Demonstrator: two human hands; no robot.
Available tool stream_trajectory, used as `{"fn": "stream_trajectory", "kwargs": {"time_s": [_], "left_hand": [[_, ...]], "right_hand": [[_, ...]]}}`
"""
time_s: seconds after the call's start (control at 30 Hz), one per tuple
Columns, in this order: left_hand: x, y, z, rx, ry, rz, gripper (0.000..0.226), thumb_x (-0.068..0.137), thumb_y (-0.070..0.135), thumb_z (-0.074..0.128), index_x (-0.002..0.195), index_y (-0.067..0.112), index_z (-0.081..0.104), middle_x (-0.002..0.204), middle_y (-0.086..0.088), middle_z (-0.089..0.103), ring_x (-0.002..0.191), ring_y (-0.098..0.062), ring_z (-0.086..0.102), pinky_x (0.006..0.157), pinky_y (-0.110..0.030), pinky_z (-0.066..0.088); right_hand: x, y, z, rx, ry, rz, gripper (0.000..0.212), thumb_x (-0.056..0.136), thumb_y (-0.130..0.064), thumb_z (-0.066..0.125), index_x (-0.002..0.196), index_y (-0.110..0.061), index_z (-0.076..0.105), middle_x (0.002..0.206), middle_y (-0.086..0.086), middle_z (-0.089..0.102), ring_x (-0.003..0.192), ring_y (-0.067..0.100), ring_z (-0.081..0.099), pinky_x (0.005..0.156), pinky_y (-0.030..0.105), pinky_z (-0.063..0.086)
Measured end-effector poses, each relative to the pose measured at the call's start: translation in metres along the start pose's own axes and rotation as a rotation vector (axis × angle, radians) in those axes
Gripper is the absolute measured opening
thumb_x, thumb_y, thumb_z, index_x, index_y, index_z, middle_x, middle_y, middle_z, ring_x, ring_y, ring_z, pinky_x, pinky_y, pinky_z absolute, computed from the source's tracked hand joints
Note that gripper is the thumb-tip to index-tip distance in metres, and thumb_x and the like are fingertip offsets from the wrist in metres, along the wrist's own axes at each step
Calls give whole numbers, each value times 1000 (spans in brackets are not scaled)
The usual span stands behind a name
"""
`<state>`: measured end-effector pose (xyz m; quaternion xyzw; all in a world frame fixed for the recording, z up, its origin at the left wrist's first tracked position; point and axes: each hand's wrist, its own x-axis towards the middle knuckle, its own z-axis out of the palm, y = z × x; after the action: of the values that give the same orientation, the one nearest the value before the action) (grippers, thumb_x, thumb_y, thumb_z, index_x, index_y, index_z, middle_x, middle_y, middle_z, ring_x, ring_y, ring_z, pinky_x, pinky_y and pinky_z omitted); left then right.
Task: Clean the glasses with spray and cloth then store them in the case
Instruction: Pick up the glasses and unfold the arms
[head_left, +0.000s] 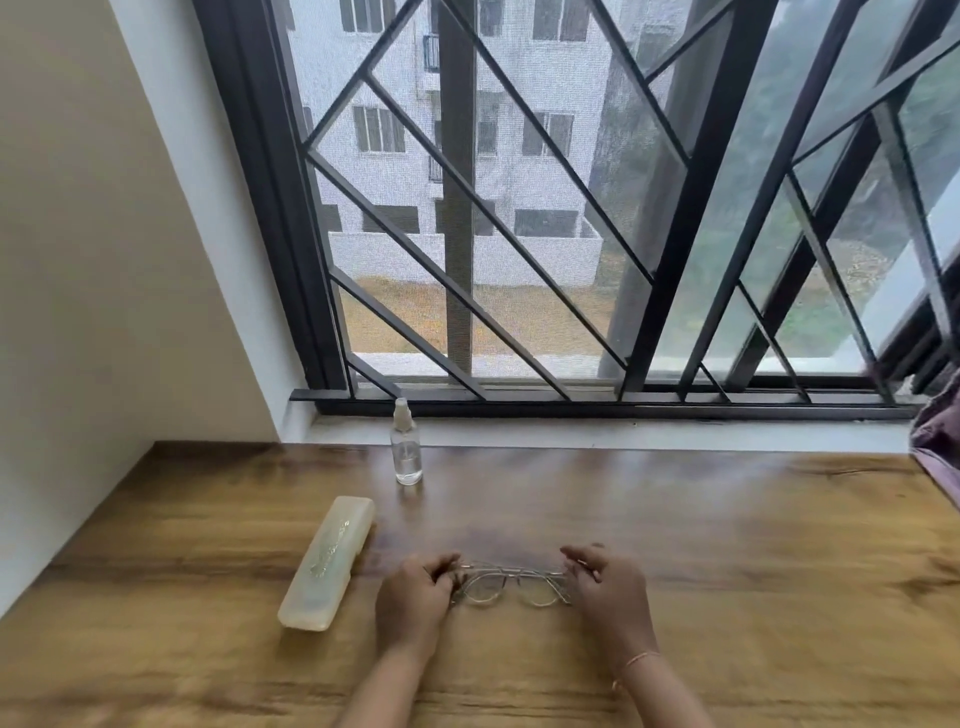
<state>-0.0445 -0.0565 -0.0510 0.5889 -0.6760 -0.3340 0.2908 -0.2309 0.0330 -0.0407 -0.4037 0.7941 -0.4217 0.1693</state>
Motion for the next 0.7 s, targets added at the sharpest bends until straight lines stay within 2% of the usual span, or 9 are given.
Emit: {"fn": "stream_trajectory", "kwargs": {"time_s": [0.07, 0.17, 0.27, 0.37, 0.5, 0.57, 0.63, 0.7], "left_hand": [[0, -1, 1, 9, 0, 15, 17, 73, 17, 73, 87, 27, 75, 87, 4, 75, 80, -14, 67, 65, -25, 48], [0, -1, 1, 20, 1, 24, 15, 73, 17, 73, 84, 26, 76, 88, 5, 75, 80, -15, 67, 65, -27, 50], [1, -1, 1, 23, -6, 30, 16, 72, 17, 73, 83, 28, 75, 88, 6, 75, 81, -14, 67, 66, -27, 51], [0, -2, 1, 23, -9, 39, 17, 71, 17, 73, 83, 30, 75, 86, 8, 75, 80, -13, 67, 66, -26, 51], [0, -2, 0, -46, -53, -18, 19, 71, 13, 72, 80, 31, 75, 79, 9, 75, 75, -7, 67, 66, -24, 51], [2, 5, -3, -294, -86, -106, 21, 73, 1, 71, 79, 21, 76, 73, 2, 75, 65, -1, 66, 61, -18, 51], [5, 14, -6, -562, -91, -176, 19, 74, -12, 66, 84, 2, 73, 66, 1, 72, 57, 2, 63, 55, -10, 49], [3, 25, -8, -683, -140, -209, 18, 77, -13, 62, 85, 1, 70, 59, 6, 71, 54, 4, 62, 48, -7, 44]], "right_hand": [[-3, -15, 5, -164, -14, -157, 15, 80, -8, 67, 92, -13, 76, 88, 3, 71, 88, 23, 61, 82, 37, 47], [-6, -35, 15, -446, -91, -340, 15, 77, -18, 63, 86, -18, 75, 90, 0, 68, 93, 24, 57, 83, 35, 44], [-5, -44, 23, -652, -207, -358, 27, 78, -23, 51, 94, -19, 72, 99, -3, 65, 105, 22, 51, 90, 32, 36], [-4, -46, 30, -754, -241, -345, 31, 80, -25, 46, 100, -20, 70, 101, -5, 63, 109, 20, 45, 92, 33, 29], [-3, -43, 34, -750, -202, -327, 31, 78, -31, 48, 98, -24, 71, 96, -7, 65, 103, 20, 49, 87, 31, 30], [-1, -43, 31, -672, -164, -305, 27, 80, -34, 53, 97, -29, 72, 97, -10, 67, 101, 17, 52, 85, 31, 32], [2, -46, 25, -502, -101, -272, 18, 79, -34, 61, 91, -31, 75, 91, -12, 70, 92, 13, 58, 82, 30, 39], [3, -50, 19, -151, -44, -171, 9, 76, -23, 71, 80, -28, 78, 76, -13, 72, 77, 5, 63, 72, 24, 47]]}}
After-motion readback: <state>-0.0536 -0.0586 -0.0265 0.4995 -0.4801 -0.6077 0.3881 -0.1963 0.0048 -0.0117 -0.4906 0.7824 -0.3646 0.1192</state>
